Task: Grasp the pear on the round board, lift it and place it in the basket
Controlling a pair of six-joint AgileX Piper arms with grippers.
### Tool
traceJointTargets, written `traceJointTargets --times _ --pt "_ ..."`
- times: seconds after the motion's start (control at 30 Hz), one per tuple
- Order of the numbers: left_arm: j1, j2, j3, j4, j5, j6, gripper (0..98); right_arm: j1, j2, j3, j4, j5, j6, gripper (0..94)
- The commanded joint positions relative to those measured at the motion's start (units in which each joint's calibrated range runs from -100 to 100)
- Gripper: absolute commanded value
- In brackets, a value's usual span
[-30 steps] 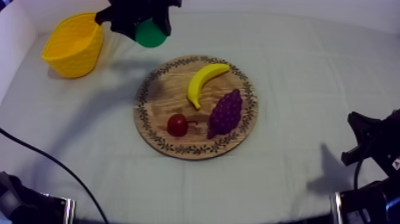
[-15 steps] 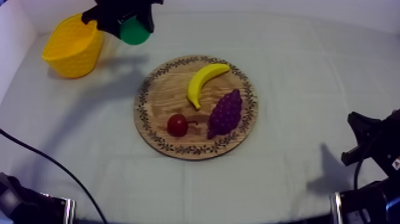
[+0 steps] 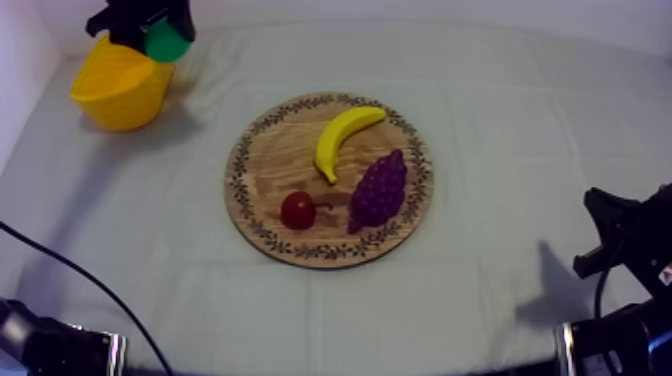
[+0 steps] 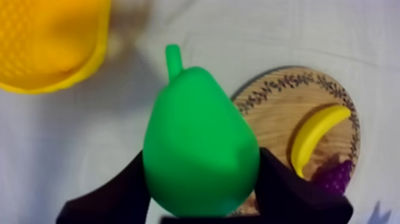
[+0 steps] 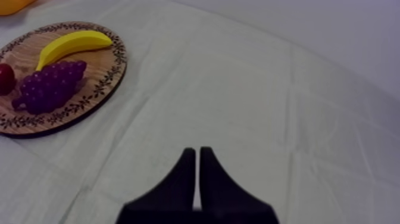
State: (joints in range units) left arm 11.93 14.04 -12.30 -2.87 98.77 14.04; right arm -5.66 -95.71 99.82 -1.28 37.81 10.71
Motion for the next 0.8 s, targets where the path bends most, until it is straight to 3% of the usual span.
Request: traceJointTargets --times 0.0,0.43,0.77 --pt "-2.0 -0.2 -0.2 -0.29 0.0 -0.8 37.1 0.0 0.0 0.0 0.0 0.0 0.0 0.4" --pt "-9.6 -0.5 -5.2 -3.68 0.0 -5.7 35.1 0.0 0.0 0.0 0.0 0.0 0.0 0.4" --pt "-12.7 1.5 -10.4 -4.72 0.9 -8.0 34.8 0.0 0.0 0.0 0.0 0.0 0.0 0.4"
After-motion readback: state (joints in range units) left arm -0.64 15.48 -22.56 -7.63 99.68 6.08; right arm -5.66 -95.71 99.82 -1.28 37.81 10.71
